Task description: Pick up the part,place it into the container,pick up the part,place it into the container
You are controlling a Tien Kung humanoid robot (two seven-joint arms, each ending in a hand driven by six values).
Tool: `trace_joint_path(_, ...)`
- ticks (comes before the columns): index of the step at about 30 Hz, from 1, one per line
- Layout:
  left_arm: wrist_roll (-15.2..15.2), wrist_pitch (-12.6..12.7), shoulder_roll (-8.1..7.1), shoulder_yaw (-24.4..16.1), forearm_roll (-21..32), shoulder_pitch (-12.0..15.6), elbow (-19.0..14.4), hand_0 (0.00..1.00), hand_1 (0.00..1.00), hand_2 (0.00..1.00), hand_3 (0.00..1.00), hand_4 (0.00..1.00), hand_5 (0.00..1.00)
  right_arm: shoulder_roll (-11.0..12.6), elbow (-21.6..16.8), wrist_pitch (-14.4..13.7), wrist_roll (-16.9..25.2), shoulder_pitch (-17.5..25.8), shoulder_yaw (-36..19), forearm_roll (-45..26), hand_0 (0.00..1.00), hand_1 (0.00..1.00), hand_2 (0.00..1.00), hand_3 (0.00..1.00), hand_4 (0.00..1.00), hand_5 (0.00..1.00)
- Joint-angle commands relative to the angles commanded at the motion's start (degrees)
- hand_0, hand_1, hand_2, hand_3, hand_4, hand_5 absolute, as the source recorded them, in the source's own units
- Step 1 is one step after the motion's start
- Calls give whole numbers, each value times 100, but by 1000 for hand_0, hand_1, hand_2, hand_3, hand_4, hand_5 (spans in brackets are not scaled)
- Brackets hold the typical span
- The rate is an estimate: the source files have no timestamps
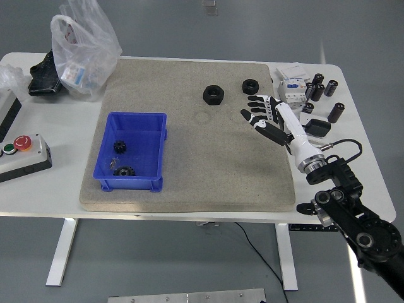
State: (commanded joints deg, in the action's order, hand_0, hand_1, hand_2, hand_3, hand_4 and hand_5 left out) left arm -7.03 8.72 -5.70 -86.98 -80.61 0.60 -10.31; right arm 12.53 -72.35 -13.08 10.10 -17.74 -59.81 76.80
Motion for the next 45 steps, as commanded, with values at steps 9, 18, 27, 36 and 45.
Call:
trace_joint_path(9,30,1,39,21,34,56,0,656,594,589,665,644,235,31,-277,-41,13,222,-116,-12,664,709,714,727,887,609)
trace_joint_path(18,73,-18,25,127,122,46,0,656,578,582,664,644,235,48,-437,-408,338,500,-267,-239,623,679,712,731,876,608)
trace_joint_path(27,220,-21,26,517,483,18,0,656,546,568,664,644,235,24,-468,-456,458,751,-468,-506,555,648,707,720,877,613)
trace_joint_path(36,274,-1,-18,602,565,-49,0,655,557,546,664,644,235,12,-453,-409,480,889,-630,-697,532,630,699,680,870,611)
trace_joint_path(45,360,216,-1,546,491,-80,0,666,680,631,664,645,236,-34,-501,-438,458,857,-716,-757,546,642,709,673,860,598)
